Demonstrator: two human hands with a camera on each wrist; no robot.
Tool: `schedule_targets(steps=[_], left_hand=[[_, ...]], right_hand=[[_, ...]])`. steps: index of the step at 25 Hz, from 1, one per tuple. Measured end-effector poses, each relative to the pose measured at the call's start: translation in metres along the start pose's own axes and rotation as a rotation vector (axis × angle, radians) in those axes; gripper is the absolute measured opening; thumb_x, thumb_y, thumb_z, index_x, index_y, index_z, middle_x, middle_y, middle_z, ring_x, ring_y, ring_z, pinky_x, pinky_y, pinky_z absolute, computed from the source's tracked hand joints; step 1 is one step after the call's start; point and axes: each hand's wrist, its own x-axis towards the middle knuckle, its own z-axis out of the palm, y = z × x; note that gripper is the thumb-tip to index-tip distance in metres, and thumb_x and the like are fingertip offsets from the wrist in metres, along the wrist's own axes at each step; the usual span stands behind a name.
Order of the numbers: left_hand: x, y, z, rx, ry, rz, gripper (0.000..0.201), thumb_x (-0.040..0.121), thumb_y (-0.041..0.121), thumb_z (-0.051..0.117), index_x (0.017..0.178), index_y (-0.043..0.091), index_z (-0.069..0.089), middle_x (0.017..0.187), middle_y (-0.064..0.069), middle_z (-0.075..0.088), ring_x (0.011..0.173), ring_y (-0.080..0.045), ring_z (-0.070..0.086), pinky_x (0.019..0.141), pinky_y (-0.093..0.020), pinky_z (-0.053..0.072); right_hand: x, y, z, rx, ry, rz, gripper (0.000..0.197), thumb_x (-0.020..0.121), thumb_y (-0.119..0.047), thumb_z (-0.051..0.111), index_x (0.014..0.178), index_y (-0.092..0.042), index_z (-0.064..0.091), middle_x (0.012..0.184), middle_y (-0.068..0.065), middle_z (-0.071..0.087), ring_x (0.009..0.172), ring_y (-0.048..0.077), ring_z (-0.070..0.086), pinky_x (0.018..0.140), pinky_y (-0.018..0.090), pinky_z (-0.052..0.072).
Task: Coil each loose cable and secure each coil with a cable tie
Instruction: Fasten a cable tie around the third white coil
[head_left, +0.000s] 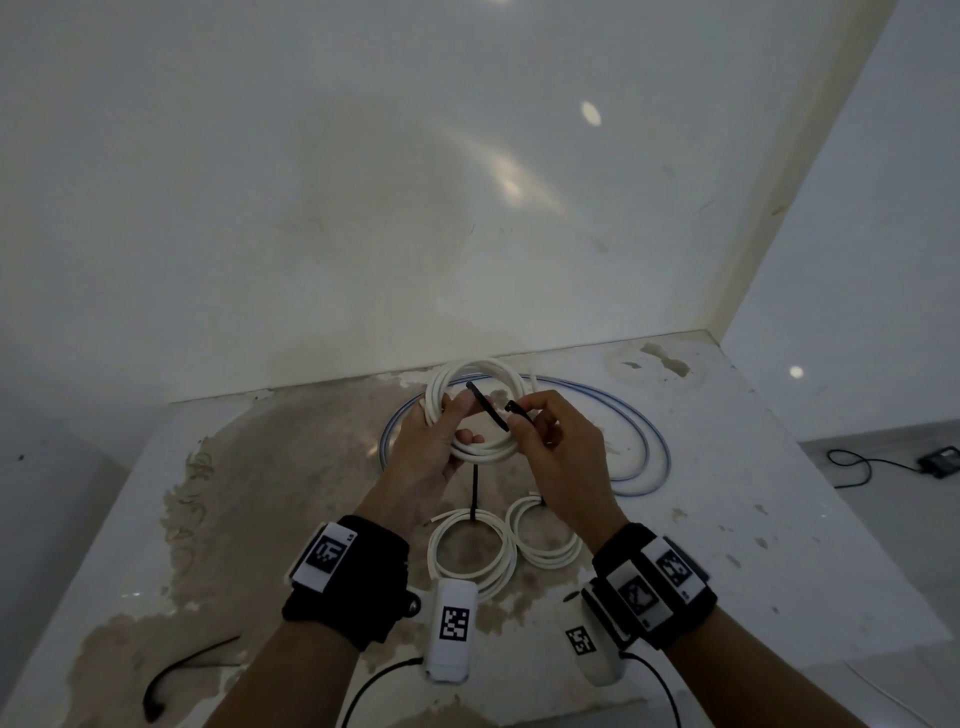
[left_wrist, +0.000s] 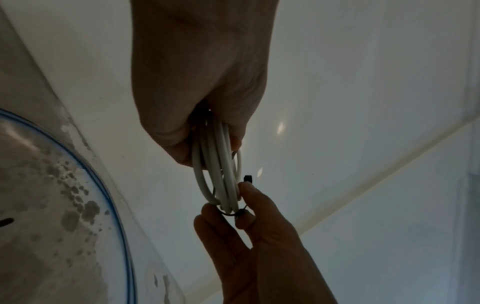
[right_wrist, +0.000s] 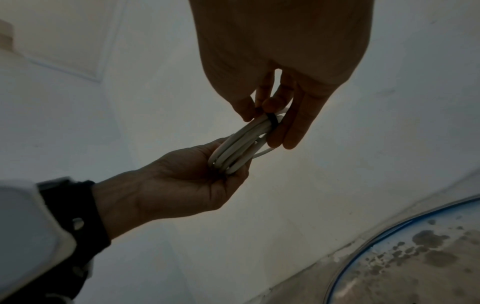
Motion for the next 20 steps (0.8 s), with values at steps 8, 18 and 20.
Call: schedule_targets(steps=[8,18,20], left_hand=[[-0.01,-0.002,-0.003,0.004,-0.078,-0.138,0.021,0.088,0.021,0.07,0.103,0.008,0.071,0.103,-0.018,0.073,0.096,-0.036,0.07,0.086,-0.053,0.056],[-0.016,0.005,-0.006,0.136,-0.087,0.046,0.022,0.088,0.023,0.069,0.066,0.025,0.072,0.075,0.0,0.073,0.069,-0.011,0.069,0.057,-0.023,0.053],[-0.015,0.005,-0.008,0.189,-0.077,0.057,0.017,0.087,0.027,0.07,0.071,0.022,0.067,0.072,0.001,0.071,0.067,-0.011,0.066,0.058,-0.024,0.052]], right_hand=[[0.002,-0.005,-0.001,0.047,-0.035,0.017,0.006,0.094,-0.03,0.066,0.093,-0.025,0.063,0.062,-0.003,0.048,0.06,0.028,0.054,0.06,0.048,0.055],[-0.003,-0.02,-0.004,0.167,-0.138,0.041,0.004,0.097,-0.023,0.063,0.098,-0.019,0.063,0.071,-0.003,0.056,0.069,0.023,0.06,0.069,0.045,0.059],[-0.003,-0.021,-0.005,0.191,-0.155,0.048,0.005,0.097,-0.022,0.062,0.098,-0.018,0.062,0.075,0.011,0.056,0.068,0.021,0.06,0.068,0.035,0.06]])
